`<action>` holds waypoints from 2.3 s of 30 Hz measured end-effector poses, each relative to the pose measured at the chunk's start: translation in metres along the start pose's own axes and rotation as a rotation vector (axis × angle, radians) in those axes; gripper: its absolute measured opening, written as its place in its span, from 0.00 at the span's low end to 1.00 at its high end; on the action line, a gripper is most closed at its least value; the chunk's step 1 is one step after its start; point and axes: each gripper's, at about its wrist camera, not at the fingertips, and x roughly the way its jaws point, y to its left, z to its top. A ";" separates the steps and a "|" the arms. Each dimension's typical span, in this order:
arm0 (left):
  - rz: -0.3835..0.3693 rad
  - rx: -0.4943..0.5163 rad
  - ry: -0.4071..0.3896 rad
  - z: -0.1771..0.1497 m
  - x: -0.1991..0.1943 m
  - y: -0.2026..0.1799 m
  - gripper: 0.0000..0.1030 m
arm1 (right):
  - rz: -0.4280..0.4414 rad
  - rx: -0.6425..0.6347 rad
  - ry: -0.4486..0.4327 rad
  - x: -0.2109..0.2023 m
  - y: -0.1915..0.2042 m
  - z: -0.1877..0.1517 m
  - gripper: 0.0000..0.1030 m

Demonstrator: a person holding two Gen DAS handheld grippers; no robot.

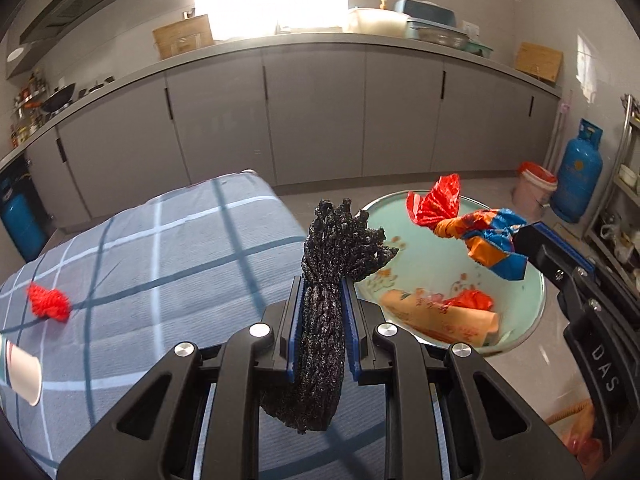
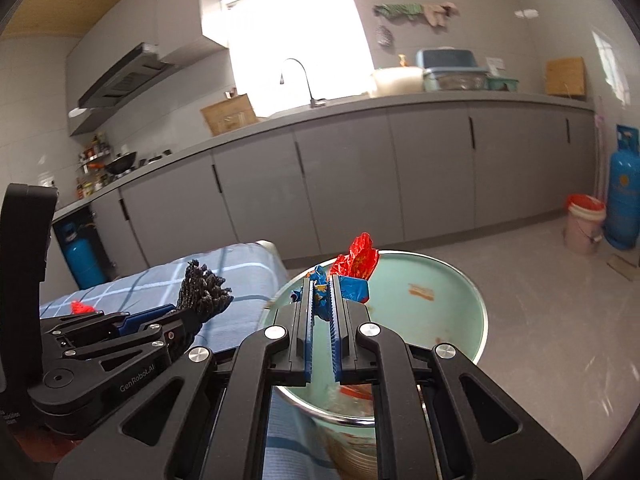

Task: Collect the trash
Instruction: 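Carry the wrapper and black mesh sleeve over the bucket and release both, then grasp the white paper cup with the right tool while the left tool grasps the plastic glove bag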

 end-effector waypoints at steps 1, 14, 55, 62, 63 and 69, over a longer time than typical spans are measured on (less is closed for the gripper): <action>-0.003 0.010 -0.001 0.002 0.003 -0.007 0.19 | -0.009 0.009 0.005 0.002 -0.005 0.000 0.08; 0.012 0.081 0.005 0.021 0.053 -0.050 0.29 | -0.080 0.090 0.126 0.039 -0.047 -0.013 0.11; 0.220 -0.199 0.006 -0.038 -0.008 0.085 0.88 | -0.116 0.014 0.047 0.023 -0.010 -0.011 0.58; 0.290 -0.249 0.009 -0.061 -0.034 0.124 0.88 | -0.039 -0.049 0.080 0.023 0.030 -0.012 0.59; 0.303 -0.259 0.008 -0.065 -0.038 0.131 0.88 | -0.025 -0.059 0.084 0.024 0.037 -0.013 0.59; 0.376 -0.322 0.016 -0.087 -0.060 0.178 0.88 | 0.068 -0.124 0.106 0.027 0.089 -0.018 0.59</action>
